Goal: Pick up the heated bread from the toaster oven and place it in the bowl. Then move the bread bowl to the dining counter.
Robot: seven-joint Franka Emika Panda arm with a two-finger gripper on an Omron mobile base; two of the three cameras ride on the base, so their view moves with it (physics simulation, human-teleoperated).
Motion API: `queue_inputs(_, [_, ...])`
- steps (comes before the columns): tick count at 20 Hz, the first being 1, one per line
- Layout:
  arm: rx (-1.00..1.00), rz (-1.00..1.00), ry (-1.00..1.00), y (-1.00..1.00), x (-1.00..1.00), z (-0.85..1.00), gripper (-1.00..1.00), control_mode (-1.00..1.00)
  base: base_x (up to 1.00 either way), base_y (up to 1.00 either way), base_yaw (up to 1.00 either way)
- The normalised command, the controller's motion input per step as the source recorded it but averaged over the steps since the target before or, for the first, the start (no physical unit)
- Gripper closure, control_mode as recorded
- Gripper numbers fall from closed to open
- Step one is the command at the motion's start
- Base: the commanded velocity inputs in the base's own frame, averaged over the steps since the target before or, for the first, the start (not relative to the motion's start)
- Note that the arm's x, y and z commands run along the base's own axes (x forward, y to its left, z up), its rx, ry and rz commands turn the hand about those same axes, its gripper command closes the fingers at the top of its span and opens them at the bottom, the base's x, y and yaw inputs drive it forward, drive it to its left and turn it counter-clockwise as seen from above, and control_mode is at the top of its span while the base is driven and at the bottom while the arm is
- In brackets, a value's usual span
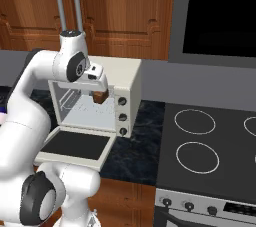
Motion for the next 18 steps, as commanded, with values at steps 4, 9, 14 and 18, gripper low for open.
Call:
queue_inputs(4, [-0.01, 0.01, -0.06, 0.02, -0.33, -0.02, -1.00, -1.00, 0.00, 0.00, 0.00])
queue_inputs(9, [-0.05, 0.00, -0.25, 0.30, -0.40, -0.42, -1.00, -1.00, 0.00, 0.00, 0.00])
queue_inputs(14, [0.00, -0.06, -0.35, 0.31, -0.04, -0.36, -1.00, -1.00, 0.00, 0.00, 0.00])
queue_inputs(18, [0.00, -0.13, -0.22, 0.23, 0.25, -0.32, -1.00, -1.00, 0.00, 0.00, 0.00])
